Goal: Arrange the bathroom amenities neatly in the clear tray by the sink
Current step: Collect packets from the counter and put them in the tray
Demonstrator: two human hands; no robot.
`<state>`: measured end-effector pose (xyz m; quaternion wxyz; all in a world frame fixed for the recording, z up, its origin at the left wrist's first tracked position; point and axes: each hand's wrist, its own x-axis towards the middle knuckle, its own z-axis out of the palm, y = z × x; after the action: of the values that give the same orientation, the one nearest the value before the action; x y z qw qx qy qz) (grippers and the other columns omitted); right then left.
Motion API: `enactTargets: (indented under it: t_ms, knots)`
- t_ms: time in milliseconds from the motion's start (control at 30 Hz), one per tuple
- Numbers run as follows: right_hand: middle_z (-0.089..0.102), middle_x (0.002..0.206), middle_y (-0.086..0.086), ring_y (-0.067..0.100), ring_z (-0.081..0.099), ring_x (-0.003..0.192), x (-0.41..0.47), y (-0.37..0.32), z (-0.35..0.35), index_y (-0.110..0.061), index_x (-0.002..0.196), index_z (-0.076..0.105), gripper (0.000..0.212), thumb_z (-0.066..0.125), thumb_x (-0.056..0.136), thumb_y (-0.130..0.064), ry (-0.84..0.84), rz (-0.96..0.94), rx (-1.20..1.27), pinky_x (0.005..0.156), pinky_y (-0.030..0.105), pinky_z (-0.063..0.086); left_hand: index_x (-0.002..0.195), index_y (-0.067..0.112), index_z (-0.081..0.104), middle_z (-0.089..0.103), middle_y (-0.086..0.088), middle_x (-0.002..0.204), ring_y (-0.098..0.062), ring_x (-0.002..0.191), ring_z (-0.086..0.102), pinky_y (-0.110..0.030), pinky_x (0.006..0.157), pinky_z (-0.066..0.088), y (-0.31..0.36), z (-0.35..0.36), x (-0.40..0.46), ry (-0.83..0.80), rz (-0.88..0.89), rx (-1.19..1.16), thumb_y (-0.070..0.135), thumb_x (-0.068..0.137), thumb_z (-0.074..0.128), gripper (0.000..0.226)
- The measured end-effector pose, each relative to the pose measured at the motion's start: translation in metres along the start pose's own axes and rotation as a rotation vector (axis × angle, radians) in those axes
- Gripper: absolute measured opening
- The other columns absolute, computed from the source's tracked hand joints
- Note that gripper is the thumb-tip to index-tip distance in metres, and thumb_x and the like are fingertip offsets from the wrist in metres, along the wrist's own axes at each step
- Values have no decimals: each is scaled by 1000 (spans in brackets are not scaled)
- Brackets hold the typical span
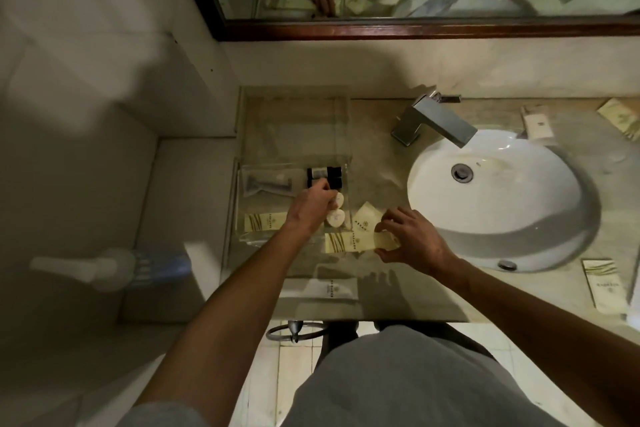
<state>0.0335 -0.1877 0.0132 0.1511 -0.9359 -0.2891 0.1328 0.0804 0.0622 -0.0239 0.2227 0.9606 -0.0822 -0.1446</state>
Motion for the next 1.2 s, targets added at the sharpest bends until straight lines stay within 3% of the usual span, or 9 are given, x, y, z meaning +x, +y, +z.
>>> enactTargets:
  t_ms: [167,433,600,700,833,933,1033,1133,1200]
  knots:
    - [61,120,3,22,54,100,7,-5,4,-19,117,67,52,81,73,-44,-5,29,-36,75,31,52,126,19,56,53,-5,120,-21,93,60,-37,71,57,-13,-8,-10,88,52,57,32,97,53,32]
    - [55,120,4,20,48,103,94,-68,21,-18,121,61,51,71,81,-48,100,-51,-36,83,35,49,116,13,59,57,-12,117,-26,96,56,-36,77,49,-74,-55,-77,512,-285,54,20,98,49,22]
    - [53,128,7,25,46,114,149,-111,37,-20,128,57,56,68,83,-50,53,-49,-77,95,41,42,119,14,58,57,-8,117,-24,99,56,-38,81,49,-98,-45,-119,411,-411,89,19,93,55,26]
    - [49,133,8,27,45,117,153,-113,45,-21,136,50,65,68,82,-53,31,4,-76,97,42,41,119,14,59,59,-8,115,-24,100,56,-36,82,48,-99,-38,-123,372,-374,105,16,92,56,27]
    - [54,125,9,27,50,110,134,-107,48,-20,133,52,51,61,90,-46,137,-78,-100,93,43,46,131,14,56,56,-9,133,-24,117,54,-39,97,47,-89,-32,-113,329,-212,129,23,96,51,37]
    - [54,133,9,28,50,120,119,-103,52,-20,134,52,44,45,98,-43,59,-189,-157,100,45,42,147,18,37,38,-8,152,-25,138,37,-41,110,32,-83,-25,-98,68,-93,235,40,100,35,52]
    - [54,135,6,26,45,125,118,-104,54,-22,131,55,42,41,98,-44,-113,-178,-186,108,47,33,151,22,27,19,-4,161,-24,145,22,-43,112,31,-83,-17,-84,-159,-140,313,53,100,26,60]
    - [56,131,7,26,48,121,111,-96,32,-20,128,57,35,48,97,-33,52,-102,-53,105,47,37,140,17,45,39,-10,150,-27,135,38,-42,104,38,-74,-14,-86,4,-154,303,52,96,34,57]
    - [59,122,9,26,52,112,93,-71,12,-16,118,61,29,53,92,-23,237,3,58,95,44,44,128,12,55,52,-13,135,-28,122,49,-42,97,44,-58,-7,-89,171,-39,263,45,91,45,50]
